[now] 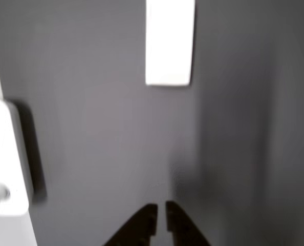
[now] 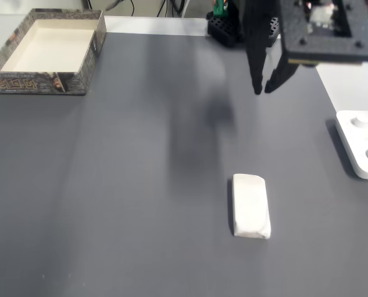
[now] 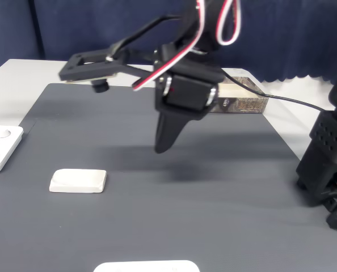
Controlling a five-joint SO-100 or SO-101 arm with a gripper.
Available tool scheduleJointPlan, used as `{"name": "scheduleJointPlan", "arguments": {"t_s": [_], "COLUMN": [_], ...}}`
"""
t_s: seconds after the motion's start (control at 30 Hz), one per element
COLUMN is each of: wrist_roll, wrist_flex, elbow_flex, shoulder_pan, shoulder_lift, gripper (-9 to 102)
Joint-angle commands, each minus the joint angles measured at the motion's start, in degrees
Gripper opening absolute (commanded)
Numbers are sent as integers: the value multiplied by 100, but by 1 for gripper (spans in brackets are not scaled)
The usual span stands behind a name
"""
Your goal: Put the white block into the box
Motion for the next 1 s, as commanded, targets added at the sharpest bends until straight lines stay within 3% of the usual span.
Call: {"name": "scheduleJointPlan", "arguments": {"t_s": [0.0, 0.37, 0.63, 0.97], "wrist_roll": [44, 167, 264, 246], "wrist_flex": [70, 325, 1081, 1415], "elbow_flex": [-896, -2751, -4632, -5704], "shoulder_pan": [114, 185, 220, 299], "shoulder_lift": [-343, -1881, -3006, -3858], "gripper": [-2, -2, -2, -2]}}
